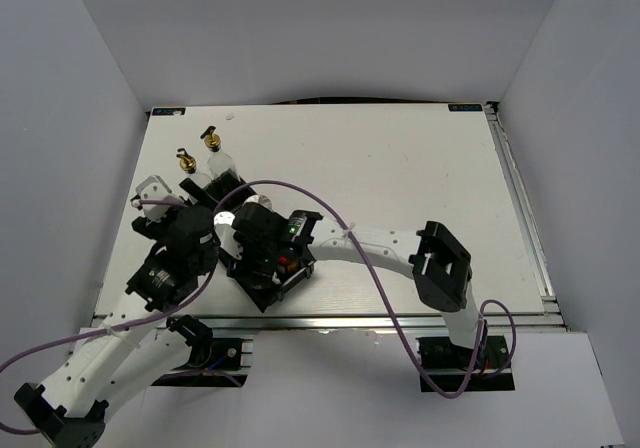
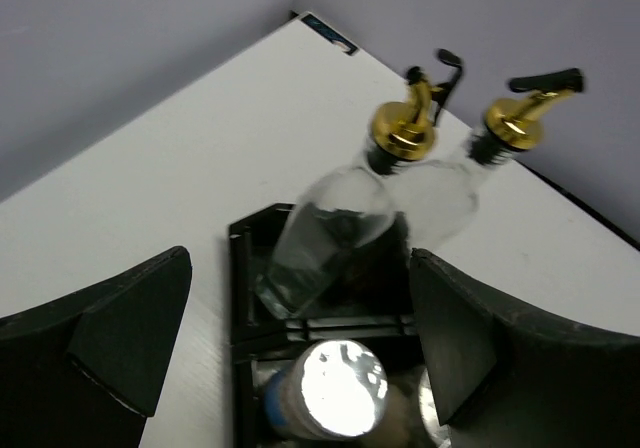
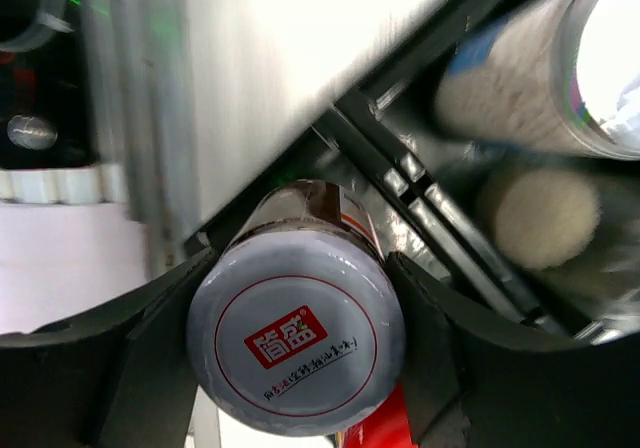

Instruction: Organize the condiment bottles

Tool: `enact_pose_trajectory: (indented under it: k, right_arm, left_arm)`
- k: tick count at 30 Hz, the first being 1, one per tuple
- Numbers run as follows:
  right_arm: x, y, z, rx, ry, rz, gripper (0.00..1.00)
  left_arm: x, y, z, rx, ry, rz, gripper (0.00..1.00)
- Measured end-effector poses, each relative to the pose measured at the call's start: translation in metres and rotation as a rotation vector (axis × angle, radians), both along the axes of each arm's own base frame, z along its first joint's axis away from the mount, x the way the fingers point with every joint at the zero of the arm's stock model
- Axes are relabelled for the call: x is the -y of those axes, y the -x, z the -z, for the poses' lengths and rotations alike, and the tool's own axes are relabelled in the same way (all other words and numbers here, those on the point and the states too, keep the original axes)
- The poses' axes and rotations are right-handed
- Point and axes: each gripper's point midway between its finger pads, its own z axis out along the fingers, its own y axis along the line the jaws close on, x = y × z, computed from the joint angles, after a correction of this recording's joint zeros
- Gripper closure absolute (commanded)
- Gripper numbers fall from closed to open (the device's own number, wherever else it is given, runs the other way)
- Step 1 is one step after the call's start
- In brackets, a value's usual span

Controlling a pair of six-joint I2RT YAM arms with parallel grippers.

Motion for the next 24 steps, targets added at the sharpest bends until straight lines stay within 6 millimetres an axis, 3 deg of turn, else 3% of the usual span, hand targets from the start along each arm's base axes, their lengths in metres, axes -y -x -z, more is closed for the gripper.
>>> enact_pose_trajectory:
  k: [5, 9, 11, 12, 14, 19, 24]
  right_arm:
    - [0.013, -0.006, 0.046, 0.001, 0.084, 0.068, 0.82]
    - [0.023, -0.007, 0.063, -0.004, 0.122, 0.091, 0.78]
    - [0.024, -0.008, 0.064, 0.002, 0.125, 0.099, 0.71]
    - [0.024, -0.009, 0.064, 0.004, 0.123, 0.103, 0.55]
    - [0.022, -0.011, 0.063, 0.01, 0.115, 0.107, 0.34]
    - [0.016, -0.012, 0.06, 0.012, 0.089, 0.109, 0.18]
    - [0.012, -0.009, 0.042, 0.001, 0.039, 0.106, 0.11]
  left_arm:
    - [0.02, -0.011, -0.006, 0.04, 0.05, 0.064, 0.02]
    - [0.025, -0.017, -0.005, 0.043, 0.057, 0.067, 0.02]
    - [0.027, -0.02, -0.004, 0.042, 0.057, 0.068, 0.02]
    - [0.028, -0.021, -0.004, 0.042, 0.057, 0.069, 0.02]
    - [0.03, -0.024, -0.004, 0.04, 0.056, 0.07, 0.02]
    - [0.032, -0.026, -0.005, 0.037, 0.055, 0.073, 0.02]
    - [0.033, -0.027, -0.013, 0.051, 0.065, 0.076, 0.02]
